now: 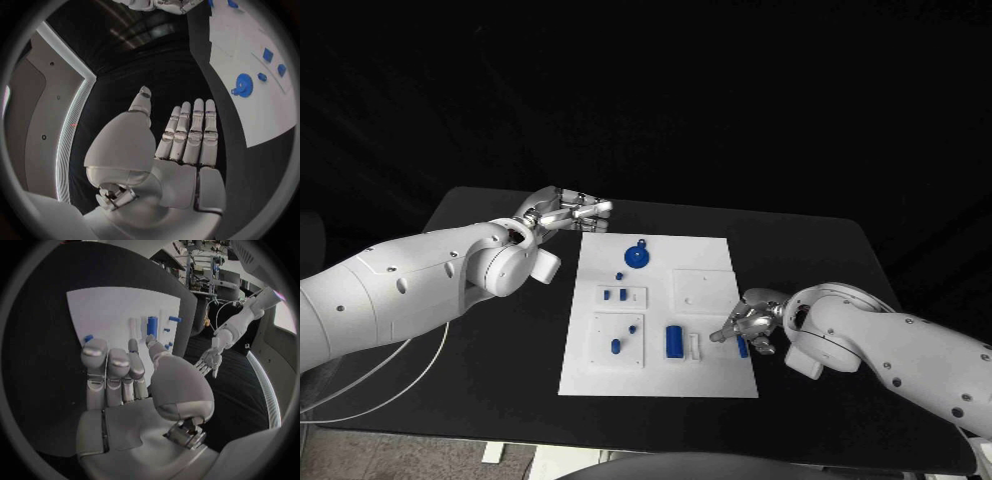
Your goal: Assemble the parts on the task board
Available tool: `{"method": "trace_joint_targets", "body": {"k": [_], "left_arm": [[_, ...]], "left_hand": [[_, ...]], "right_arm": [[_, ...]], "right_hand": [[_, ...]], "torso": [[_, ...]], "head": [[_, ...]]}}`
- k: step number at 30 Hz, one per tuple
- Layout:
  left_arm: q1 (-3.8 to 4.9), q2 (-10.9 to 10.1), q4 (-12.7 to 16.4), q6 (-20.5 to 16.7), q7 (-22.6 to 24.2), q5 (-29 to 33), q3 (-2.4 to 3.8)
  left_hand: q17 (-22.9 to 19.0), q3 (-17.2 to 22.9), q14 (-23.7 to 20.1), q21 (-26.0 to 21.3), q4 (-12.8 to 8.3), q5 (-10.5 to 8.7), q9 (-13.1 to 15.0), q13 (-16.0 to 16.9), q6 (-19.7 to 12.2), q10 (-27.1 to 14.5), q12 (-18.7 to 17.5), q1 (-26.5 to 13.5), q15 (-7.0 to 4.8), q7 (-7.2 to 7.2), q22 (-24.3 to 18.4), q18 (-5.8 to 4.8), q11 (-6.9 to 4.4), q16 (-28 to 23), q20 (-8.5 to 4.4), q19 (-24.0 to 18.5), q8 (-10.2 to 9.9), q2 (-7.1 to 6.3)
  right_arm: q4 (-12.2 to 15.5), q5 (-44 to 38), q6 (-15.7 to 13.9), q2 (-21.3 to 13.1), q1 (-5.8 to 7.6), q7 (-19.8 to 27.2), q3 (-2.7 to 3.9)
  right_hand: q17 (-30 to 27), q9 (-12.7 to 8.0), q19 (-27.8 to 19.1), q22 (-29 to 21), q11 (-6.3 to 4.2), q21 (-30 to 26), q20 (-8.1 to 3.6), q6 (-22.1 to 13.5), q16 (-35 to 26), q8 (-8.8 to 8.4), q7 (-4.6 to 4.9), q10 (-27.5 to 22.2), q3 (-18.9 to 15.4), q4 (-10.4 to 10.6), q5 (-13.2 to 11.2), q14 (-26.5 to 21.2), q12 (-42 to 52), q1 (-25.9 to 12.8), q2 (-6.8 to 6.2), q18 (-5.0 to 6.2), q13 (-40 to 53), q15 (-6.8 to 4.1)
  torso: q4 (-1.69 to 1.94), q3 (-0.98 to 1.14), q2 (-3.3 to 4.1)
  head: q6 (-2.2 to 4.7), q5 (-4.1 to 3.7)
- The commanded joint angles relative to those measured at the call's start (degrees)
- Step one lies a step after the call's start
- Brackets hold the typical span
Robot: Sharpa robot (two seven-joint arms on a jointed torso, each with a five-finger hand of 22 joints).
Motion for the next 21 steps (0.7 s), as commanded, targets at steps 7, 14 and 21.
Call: {"method": "trace_joint_targets", "body": {"k": [7,14,21], "left_arm": [[0.02,-0.1,0.4,-0.6,2.5,1.2,0.03],[0.02,-0.1,0.5,-0.1,2.5,1.3,0.02],[0.02,-0.1,0.7,0.5,2.4,1.4,0.02]], "left_hand": [[0.0,-0.1,0.3,0.1,-0.6,-0.12,0.1,0.1,0.3,0.2,0.1,-0.1,-0.15,0.16,0.0,0.46,-0.04,-0.3,-0.04,0.2,0.0,0.66],[-0.1,-0.1,0.2,0.1,-0.7,0.07,0.0,0.1,-0.1,0.1,0.0,0.0,-0.11,0.34,0.0,0.46,0.12,-0.3,-0.03,0.2,0.0,0.56],[-0.1,0.2,0.0,0.1,-0.4,-0.01,0.1,0.1,-0.4,-0.2,0.1,-0.1,-0.02,0.43,-0.1,0.54,0.21,-0.3,0.06,0.2,0.0,0.43]], "right_arm": [[-1.1,-6.3,-0.9,-2.5,0.12,-4.1,0.30],[-1.7,-10.5,0.7,-2.6,0.14,-9.3,0.33],[-2.8,-12.4,0.6,-1.8,0.12,-12.0,0.31]], "right_hand": [[0.0,-0.4,3.2,2.1,0.19,0.2,0.28,-0.8,0.4,-0.04,0.18,0.1,-0.1,1.7,-1.3,0.1,-0.1,-1.3,-0.52,0.08,-0.2,0.41],[0.1,-0.5,3.2,2.1,0.31,0.3,0.36,-1.5,0.6,-0.01,0.43,-0.1,1.2,5.0,-2.1,0.1,-0.3,-2.0,-2.19,0.13,-0.3,0.49],[0.1,-0.1,3.2,2.0,0.37,0.4,0.34,-1.8,0.7,0.00,0.50,-0.3,3.8,10.6,-4.4,0.0,-0.5,-3.6,-5.23,0.09,-0.5,0.49]], "torso": [[0.05,0.07,0.08],[0.05,-0.01,0.04],[0.17,-0.07,0.03]], "head": [[0.05,-0.95],[-0.09,-1.28],[-0.09,-1.45]]}}
